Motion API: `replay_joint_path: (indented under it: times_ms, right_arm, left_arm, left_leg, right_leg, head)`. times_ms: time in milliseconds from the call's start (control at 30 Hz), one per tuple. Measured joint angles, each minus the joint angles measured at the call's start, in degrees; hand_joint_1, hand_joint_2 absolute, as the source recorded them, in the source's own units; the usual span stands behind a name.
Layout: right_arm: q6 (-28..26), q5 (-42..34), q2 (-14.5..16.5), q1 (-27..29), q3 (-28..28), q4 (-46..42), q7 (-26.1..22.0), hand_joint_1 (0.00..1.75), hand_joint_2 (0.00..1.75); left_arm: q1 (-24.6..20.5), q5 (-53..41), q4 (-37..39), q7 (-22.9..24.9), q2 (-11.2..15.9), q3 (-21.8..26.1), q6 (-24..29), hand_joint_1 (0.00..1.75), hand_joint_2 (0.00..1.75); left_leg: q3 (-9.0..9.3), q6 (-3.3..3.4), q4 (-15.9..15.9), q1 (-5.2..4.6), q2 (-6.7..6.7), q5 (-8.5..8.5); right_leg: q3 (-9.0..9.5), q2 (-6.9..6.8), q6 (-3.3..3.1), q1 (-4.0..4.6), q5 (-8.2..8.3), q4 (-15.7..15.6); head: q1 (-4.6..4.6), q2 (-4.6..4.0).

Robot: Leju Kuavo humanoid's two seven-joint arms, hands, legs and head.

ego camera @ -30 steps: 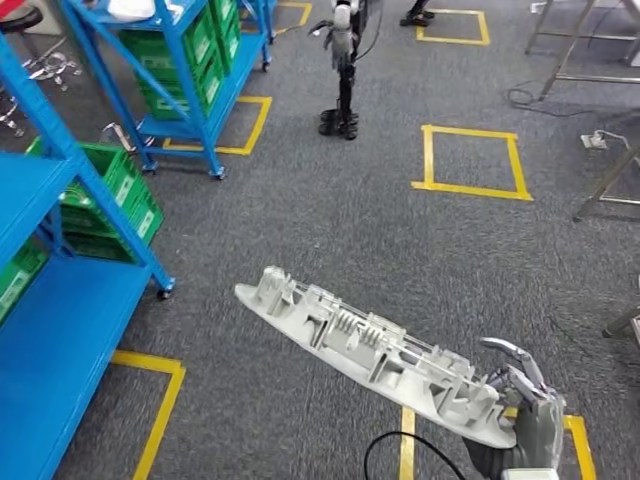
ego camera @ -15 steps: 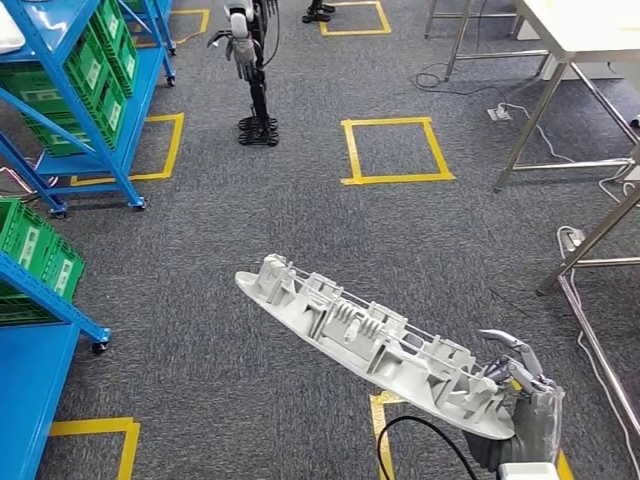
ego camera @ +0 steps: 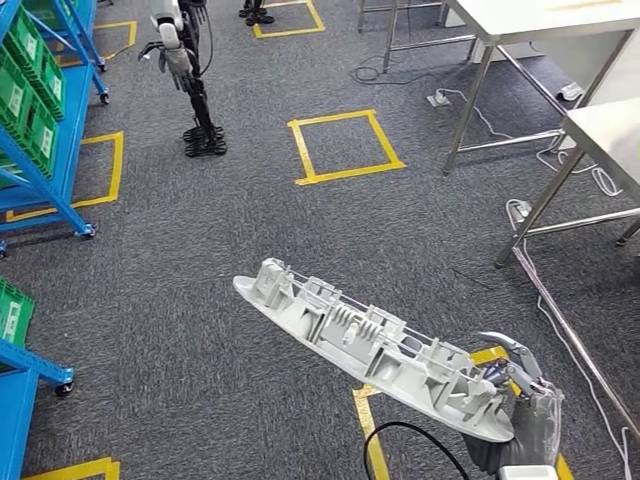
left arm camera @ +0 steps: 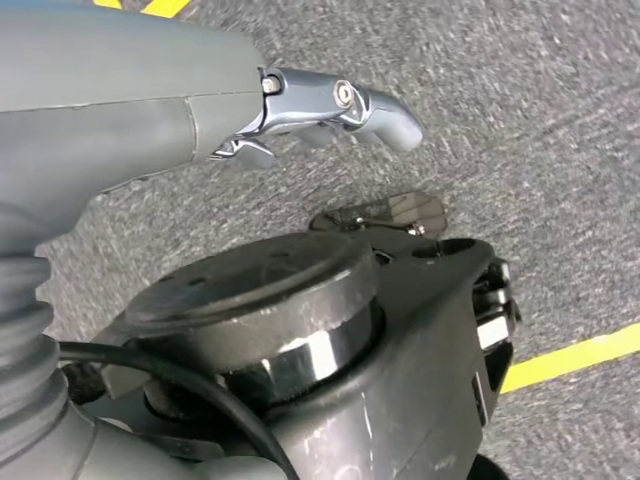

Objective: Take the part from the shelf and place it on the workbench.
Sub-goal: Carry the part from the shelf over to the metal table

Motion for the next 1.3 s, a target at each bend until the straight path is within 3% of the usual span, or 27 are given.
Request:
replay_joint_path:
  times_ms: [67,133,233,267,300,367,433,500,567,600,667,733,800,833,900,933,1000,1033,1100,1167,1233,1300]
  right_arm:
    - [-0.01,-0.14,0.0,0.05,-0.03,-0.01,-0.09,1.75,1.75]
    - [-0.02,-0.18,0.0,0.1,-0.09,-0.02,-0.13,1.75,1.75]
    - [-0.03,-0.23,0.02,-0.01,-0.17,-0.01,-0.2,1.75,1.75]
    - [-0.02,-0.26,0.02,-0.02,-0.19,-0.01,-0.22,1.75,1.75]
    - [-0.02,-0.28,0.02,0.0,-0.2,0.0,-0.24,1.75,1.75]
    - [0.02,-0.31,0.02,0.02,-0.22,0.01,-0.28,1.75,1.75]
    - [0.06,-0.33,0.02,-0.01,-0.23,0.01,-0.37,1.75,1.75]
    - [0.12,-0.32,0.03,0.02,-0.25,0.0,-0.48,1.75,1.75]
    - [0.14,-0.32,0.03,0.18,-0.25,-0.01,-0.59,1.75,1.75]
    - [0.14,-0.32,0.03,0.24,-0.25,-0.01,-0.63,1.75,1.75]
    - [0.13,-0.31,0.04,0.09,-0.22,-0.01,-0.7,1.75,1.75]
    - [0.13,-0.33,0.04,-0.06,-0.19,-0.01,-0.75,1.75,1.75]
    - [0.13,-0.36,0.03,0.03,-0.19,0.0,-0.77,1.75,1.75]
    - [0.13,-0.36,0.03,0.1,-0.19,0.01,-0.78,1.75,1.75]
    - [0.12,-0.36,0.04,0.15,-0.19,0.01,-0.82,1.75,1.75]
    - [0.12,-0.37,0.04,0.11,-0.19,0.01,-0.86,1.75,1.75]
    - [0.11,-0.36,0.04,0.01,-0.19,-0.01,-0.95,1.75,1.75]
    - [0.1,-0.36,0.04,0.03,-0.21,-0.01,-0.98,1.75,1.75]
    - [0.09,-0.34,0.05,0.17,-0.26,-0.03,-1.01,1.75,1.75]
    - [0.04,-0.33,0.06,0.14,-0.33,-0.1,-1.04,1.75,1.75]
    - [0.0,-0.35,0.1,-0.09,-0.39,-0.17,-1.1,1.75,1.75]
    - [-0.01,-0.34,0.17,-0.15,-0.44,-0.17,-1.14,1.75,1.75]
  left_arm:
    - [-0.07,-0.23,0.01,-0.01,0.02,0.17,-0.09,0.0,1.75]
    - [-0.12,-0.44,0.02,-0.03,0.05,0.24,-0.1,0.0,1.75]
    - [-0.12,-0.91,0.1,-0.05,0.1,0.45,-0.1,0.0,1.75]
    - [-0.13,-1.12,0.13,-0.07,0.12,0.55,-0.1,0.0,1.75]
    - [-0.18,-1.37,0.13,-0.09,0.14,0.63,-0.09,0.0,1.75]
    - [-0.31,-2.01,0.13,-0.18,0.18,0.85,-0.01,0.0,1.75]
    - [-0.4,-2.71,0.16,-0.27,0.18,1.27,0.06,0.0,1.75]
    - [-0.52,-3.15,0.22,-0.35,0.16,1.68,0.08,0.0,1.75]
    - [-0.7,-3.43,0.25,-0.4,0.14,1.84,0.1,0.0,1.75]
    - [-0.75,-3.53,0.26,-0.42,0.12,1.9,0.1,0.0,1.75]
    - [-0.74,-3.58,0.28,-0.44,0.07,2.06,0.1,0.0,1.75]
    - [-0.68,-3.66,0.33,-0.44,0.04,2.3,0.11,0.0,1.75]
    - [-0.66,-3.93,0.38,-0.46,0.04,2.69,0.12,0.0,1.75]
    - [-0.66,-4.11,0.39,-0.49,0.04,2.9,0.13,0.0,1.75]
    - [-0.65,-4.48,0.39,-0.6,0.04,3.14,0.14,0.0,1.75]
    - [-0.64,-4.63,0.41,-0.68,0.04,3.21,0.14,0.0,1.75]
    - [-0.68,-4.87,0.45,-0.88,0.05,3.37,0.15,0.0,1.75]
    - [-0.71,-4.98,0.47,-0.98,0.05,3.47,0.15,0.0,1.75]
    - [-0.87,-5.21,0.49,-1.15,0.06,3.58,0.16,0.0,1.75]
    - [-1.07,-5.38,0.53,-1.31,0.1,3.62,0.16,0.0,1.75]
    - [-1.13,-5.51,0.61,-1.39,0.16,3.86,0.16,0.0,1.75]
    - [-1.1,-5.64,0.67,-1.4,0.2,4.27,0.16,0.0,1.75]
  left_leg:
    - [0.44,-0.62,-0.19,0.1,0.99,-0.15]
    - [0.29,-1.3,0.92,0.31,0.0,-1.28]
    - [-3.86,-1.92,10.13,0.49,-3.54,-6.24]
    - [-5.48,-2.01,13.28,0.49,-3.96,-7.35]
    - [-6.37,-2.05,14.8,0.49,-4.13,-7.36]
    - [-5.15,-2.01,11.77,0.56,-4.51,-4.32]
    - [-1.47,-1.83,4.31,0.88,-6.78,-1.0]
    - [0.86,-1.34,-0.17,1.02,-8.79,-0.55]
    - [1.32,-0.49,-0.84,0.85,-8.21,-1.07]
    - [1.56,-0.03,-0.95,0.79,-7.6,-1.18]
    - [2.31,0.79,-1.05,0.68,-6.32,-1.52]
    - [3.03,1.28,-1.08,0.36,-4.92,-2.15]
    - [3.9,1.46,-1.07,0.07,-3.44,-2.99]
    - [4.51,1.47,-1.08,-0.02,-2.73,-3.49]
    - [6.0,1.38,-1.09,-0.16,-1.38,-4.62]
    - [6.79,1.24,-1.1,-0.23,-0.75,-5.22]
    - [7.84,0.69,-1.25,-0.47,0.53,-6.29]
    - [8.32,0.34,-1.31,-0.58,1.08,-6.59]
    - [8.95,-0.26,-0.89,-0.62,1.72,-6.7]
    - [7.48,-0.77,2.81,-0.41,-0.14,-6.54]
    - [2.92,-1.32,9.66,-0.12,-2.84,-8.22]
    - [-1.92,-1.78,14.7,0.15,-3.88,-11.24]
  right_leg:
    - [0.12,1.29,-0.49,0.03,0.27,-0.19]
    - [0.51,2.53,-1.12,-0.21,0.66,-0.63]
    - [0.58,4.45,-1.67,-0.54,0.94,-0.86]
    - [0.56,5.2,-1.71,-0.56,0.9,-0.86]
    - [0.58,6.0,-1.72,-0.57,0.85,-0.85]
    - [0.75,7.7,-1.57,-0.68,0.66,-0.85]
    - [0.9,9.4,-1.06,-0.77,0.34,-0.76]
    - [0.77,10.8,-0.27,-0.88,0.19,-0.88]
    - [0.67,11.58,0.5,-1.03,0.42,-0.9]
    - [0.57,11.0,0.76,-1.01,0.38,-0.64]
    - [-0.94,7.92,1.02,-0.74,-0.88,2.48]
    - [-5.03,4.98,1.17,-0.54,-3.45,9.55]
    - [-9.0,4.28,1.11,-0.53,-4.86,15.38]
    - [-9.66,4.14,0.95,-0.51,-4.06,15.56]
    - [-7.99,3.19,0.32,-0.26,0.35,10.14]
    - [-6.65,1.74,-0.05,0.12,2.31,6.63]
    - [-4.87,-0.84,-0.79,0.97,3.53,2.04]
    - [-4.74,-1.21,-1.09,1.24,3.08,1.42]
    - [-4.01,0.38,-1.65,1.07,2.99,0.86]
    - [-2.86,2.04,-2.09,0.58,2.72,0.39]
    - [-1.92,3.54,-2.44,0.2,2.24,0.03]
    - [-1.09,5.31,-2.52,-0.06,1.52,-0.06]
  head:
    - [-0.05,0.01]
    - [-0.12,0.01]
    - [-0.39,0.0]
    - [-0.44,-0.01]
    - [-0.47,-0.01]
    - [-0.46,0.0]
    - [-0.52,0.0]
    - [-0.58,0.0]
    - [-0.61,0.02]
    - [-0.62,0.02]
    - [-0.36,0.02]
    - [-0.17,0.02]
    - [-0.15,0.02]
    - [-0.15,0.02]
    - [-0.14,0.02]
    - [-0.14,0.01]
    - [-0.08,0.01]
    - [-0.09,0.01]
    - [-0.17,0.02]
    - [-0.36,0.01]
    - [-0.59,0.01]
    - [-0.66,0.02]
